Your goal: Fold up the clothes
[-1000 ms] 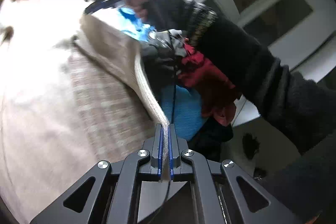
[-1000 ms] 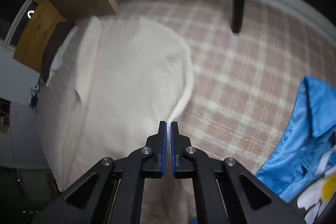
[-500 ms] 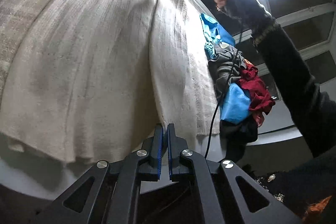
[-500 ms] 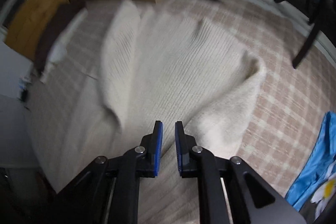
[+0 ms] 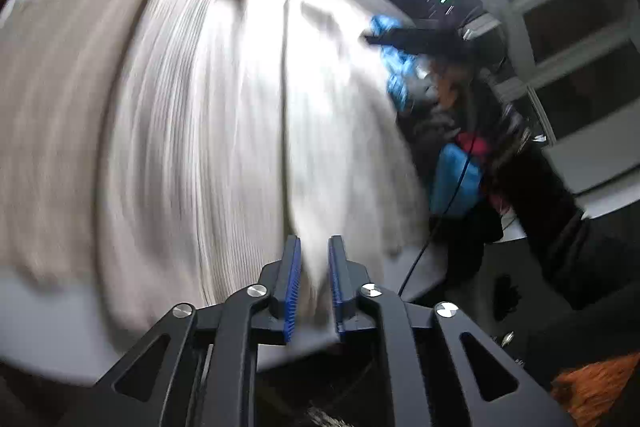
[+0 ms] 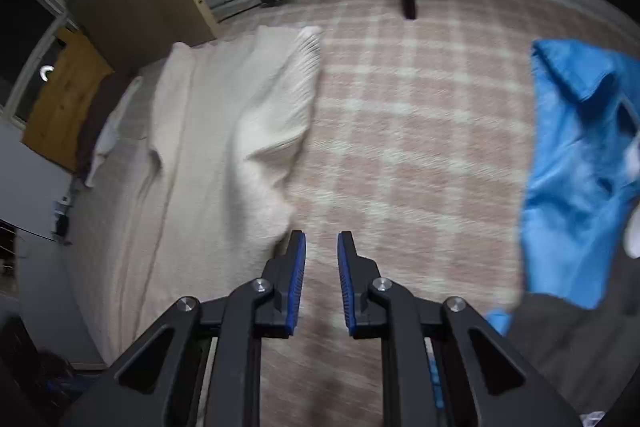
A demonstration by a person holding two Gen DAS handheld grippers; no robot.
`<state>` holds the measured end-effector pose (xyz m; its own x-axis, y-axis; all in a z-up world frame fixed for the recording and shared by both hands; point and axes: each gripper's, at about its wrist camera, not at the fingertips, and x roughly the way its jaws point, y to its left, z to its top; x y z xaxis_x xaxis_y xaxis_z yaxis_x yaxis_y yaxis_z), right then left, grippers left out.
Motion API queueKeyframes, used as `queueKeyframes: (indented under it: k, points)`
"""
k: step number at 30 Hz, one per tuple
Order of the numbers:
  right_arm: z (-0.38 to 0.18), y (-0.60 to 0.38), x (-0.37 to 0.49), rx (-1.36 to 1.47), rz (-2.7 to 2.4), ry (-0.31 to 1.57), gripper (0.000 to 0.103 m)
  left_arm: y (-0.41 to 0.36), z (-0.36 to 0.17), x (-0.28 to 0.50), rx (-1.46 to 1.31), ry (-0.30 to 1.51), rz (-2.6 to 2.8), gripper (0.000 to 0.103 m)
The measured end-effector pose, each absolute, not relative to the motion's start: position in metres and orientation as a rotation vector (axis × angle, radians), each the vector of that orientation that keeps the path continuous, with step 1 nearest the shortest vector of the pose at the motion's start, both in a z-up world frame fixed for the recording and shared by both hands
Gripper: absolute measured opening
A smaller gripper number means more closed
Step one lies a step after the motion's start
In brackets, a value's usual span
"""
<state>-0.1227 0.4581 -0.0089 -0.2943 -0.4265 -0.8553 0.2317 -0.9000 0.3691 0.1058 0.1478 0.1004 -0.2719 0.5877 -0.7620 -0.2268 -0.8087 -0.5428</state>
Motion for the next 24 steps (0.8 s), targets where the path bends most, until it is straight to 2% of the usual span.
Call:
queueKeyframes:
  k: [5, 12, 15, 18, 24]
  points:
    - [-0.013, 0.456, -0.105, 1.499, -2.231, -0.272, 0.017, 0.190, 0.126, -0.030, -1.382, -0.226, 2.151, 0.023]
    - [-0.013, 0.472, -0.085, 1.433, -2.269, -0.263, 0.017, 0.255, 0.081, -0.181, -1.443, -0.096, 2.139, 0.027]
    - [-0.017, 0.466, -0.082, 1.414, -2.265, -0.200, 0.017, 0.271, 0.055, -0.221, -1.497, -0.043, 2.135, 0.030]
    - [-0.024, 0.455, -0.088, 1.398, -2.237, -0.185, 0.017, 0.273, 0.042, -0.248, -1.524, -0.072, 2.120, 0.037]
    - [-0.027, 0.450, -0.101, 1.341, -2.208, -0.228, 0.024, 0.280, 0.035, -0.257, -1.493, -0.023, 2.074, 0.033]
